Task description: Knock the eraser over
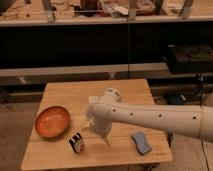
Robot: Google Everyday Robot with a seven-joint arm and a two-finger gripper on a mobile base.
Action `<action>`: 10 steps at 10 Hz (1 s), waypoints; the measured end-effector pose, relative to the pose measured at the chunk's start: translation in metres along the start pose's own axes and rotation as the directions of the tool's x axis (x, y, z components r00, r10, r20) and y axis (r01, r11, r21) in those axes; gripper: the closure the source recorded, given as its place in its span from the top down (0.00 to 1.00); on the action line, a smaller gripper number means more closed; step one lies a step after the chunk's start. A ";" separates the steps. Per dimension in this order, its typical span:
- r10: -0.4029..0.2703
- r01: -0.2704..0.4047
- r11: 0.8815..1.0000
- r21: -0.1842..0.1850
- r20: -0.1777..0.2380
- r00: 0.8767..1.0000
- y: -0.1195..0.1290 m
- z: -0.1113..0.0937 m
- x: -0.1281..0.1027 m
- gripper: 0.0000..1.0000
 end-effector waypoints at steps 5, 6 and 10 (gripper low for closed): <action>-0.016 0.016 1.000 0.001 0.008 1.000 -0.008 0.002 -0.007 0.80; -0.016 0.016 1.000 0.001 0.009 1.000 -0.009 0.003 -0.008 0.80; -0.024 0.024 1.000 0.002 0.015 1.000 -0.015 0.004 -0.012 0.80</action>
